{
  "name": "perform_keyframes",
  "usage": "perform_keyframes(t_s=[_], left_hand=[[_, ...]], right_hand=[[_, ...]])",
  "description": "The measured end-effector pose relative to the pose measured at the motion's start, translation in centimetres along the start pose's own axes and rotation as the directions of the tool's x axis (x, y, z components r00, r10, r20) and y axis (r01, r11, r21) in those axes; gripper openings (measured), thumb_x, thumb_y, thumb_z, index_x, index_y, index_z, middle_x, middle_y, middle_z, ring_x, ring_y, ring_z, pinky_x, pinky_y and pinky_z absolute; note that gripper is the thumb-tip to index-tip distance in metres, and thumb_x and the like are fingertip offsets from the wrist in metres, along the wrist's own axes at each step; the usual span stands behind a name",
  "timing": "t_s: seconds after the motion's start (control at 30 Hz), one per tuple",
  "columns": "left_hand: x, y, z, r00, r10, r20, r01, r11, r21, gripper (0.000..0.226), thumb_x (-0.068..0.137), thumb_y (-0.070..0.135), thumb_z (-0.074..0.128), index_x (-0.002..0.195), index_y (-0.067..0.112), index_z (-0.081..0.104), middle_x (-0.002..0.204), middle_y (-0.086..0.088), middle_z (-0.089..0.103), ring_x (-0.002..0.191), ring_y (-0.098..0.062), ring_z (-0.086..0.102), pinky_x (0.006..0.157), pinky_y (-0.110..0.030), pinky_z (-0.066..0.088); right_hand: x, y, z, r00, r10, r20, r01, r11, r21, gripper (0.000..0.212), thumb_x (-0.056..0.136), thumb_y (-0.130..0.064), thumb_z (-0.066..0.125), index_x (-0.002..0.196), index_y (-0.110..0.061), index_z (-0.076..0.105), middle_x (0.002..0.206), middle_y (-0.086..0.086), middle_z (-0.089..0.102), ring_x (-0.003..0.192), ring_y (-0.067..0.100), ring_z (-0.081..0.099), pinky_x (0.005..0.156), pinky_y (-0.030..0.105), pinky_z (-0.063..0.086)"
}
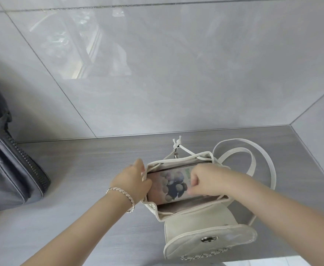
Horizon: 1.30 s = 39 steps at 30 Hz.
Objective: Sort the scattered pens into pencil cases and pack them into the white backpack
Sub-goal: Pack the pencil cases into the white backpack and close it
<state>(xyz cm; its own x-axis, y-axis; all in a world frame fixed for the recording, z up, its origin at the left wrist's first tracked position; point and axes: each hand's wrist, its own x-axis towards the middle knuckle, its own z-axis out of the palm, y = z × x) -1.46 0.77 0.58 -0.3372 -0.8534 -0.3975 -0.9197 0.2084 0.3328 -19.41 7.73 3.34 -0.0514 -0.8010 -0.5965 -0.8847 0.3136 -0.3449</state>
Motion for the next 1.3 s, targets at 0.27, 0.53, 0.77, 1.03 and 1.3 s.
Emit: perform_keyframes(t_s=[0.27, 0.53, 0.77, 1.03, 1.3], left_hand=[[0.8, 1.0, 0.2, 0.992, 0.112, 0.057, -0.106, 0.99, -0.095, 0.03, 0.096, 0.027, 0.038, 0.126, 0.025, 0.044, 0.113, -0.011, 0.061, 0.103, -0.028, 0.058, 0.081, -0.027, 0.042], [-0.6, 1.4, -1.7, 0.986, 0.149, -0.078, -0.163, 0.958, -0.236, 0.042, 0.09, 0.0, 0.028, 0.119, 0.022, 0.047, 0.1, -0.013, 0.063, 0.089, -0.029, 0.059, 0.076, -0.03, 0.045], [-1.7, -0.4, 0.5, 0.931, 0.328, -0.161, -0.356, 0.914, -0.196, 0.071, 0.087, -0.012, 0.028, 0.138, 0.038, 0.026, 0.147, 0.008, 0.002, 0.116, -0.005, 0.042, 0.083, -0.005, 0.028], [-1.8, -4.5, 5.7, 0.945, 0.324, 0.039, -0.321, 0.945, -0.067, 0.088, 0.087, -0.002, 0.038, 0.127, 0.055, -0.016, 0.152, -0.004, -0.023, 0.139, -0.026, 0.028, 0.071, -0.007, 0.034], [0.1, -5.6, 0.8, 0.898, 0.423, 0.118, -0.423, 0.906, -0.024, 0.078, 0.049, 0.087, 0.034, 0.122, 0.058, 0.035, 0.151, 0.005, 0.014, 0.139, -0.016, 0.025, 0.106, -0.026, 0.033]], right_hand=[[2.6, 0.1, -2.3, 0.947, 0.2, -0.253, -0.234, 0.965, -0.115, 0.034, 0.079, -0.041, 0.065, 0.095, -0.012, 0.055, 0.1, 0.003, 0.057, 0.105, 0.028, 0.053, 0.075, 0.03, 0.041], [1.0, 1.4, -2.2, 0.804, 0.0, -0.595, -0.042, 0.998, -0.056, 0.028, 0.086, -0.025, 0.06, 0.062, -0.019, 0.048, 0.065, -0.001, 0.049, 0.071, 0.023, 0.047, 0.056, 0.031, 0.027], [1.6, 1.7, 2.3, 0.623, 0.006, -0.782, 0.212, 0.961, 0.177, 0.039, 0.054, 0.016, 0.061, 0.08, -0.013, 0.068, 0.09, -0.002, 0.068, 0.087, 0.022, 0.061, 0.065, 0.031, 0.046], [2.6, -0.4, 6.8, 0.878, -0.15, -0.455, 0.303, 0.909, 0.285, 0.044, 0.074, -0.034, 0.07, 0.112, -0.018, 0.053, 0.115, -0.005, 0.044, 0.112, 0.011, 0.034, 0.091, 0.018, 0.028], [1.2, -2.7, 8.1, 0.832, 0.076, -0.549, 0.479, 0.402, 0.781, 0.024, 0.088, -0.033, 0.053, 0.077, -0.016, 0.065, 0.087, 0.0, 0.065, 0.077, -0.004, 0.056, 0.074, 0.005, 0.038]])
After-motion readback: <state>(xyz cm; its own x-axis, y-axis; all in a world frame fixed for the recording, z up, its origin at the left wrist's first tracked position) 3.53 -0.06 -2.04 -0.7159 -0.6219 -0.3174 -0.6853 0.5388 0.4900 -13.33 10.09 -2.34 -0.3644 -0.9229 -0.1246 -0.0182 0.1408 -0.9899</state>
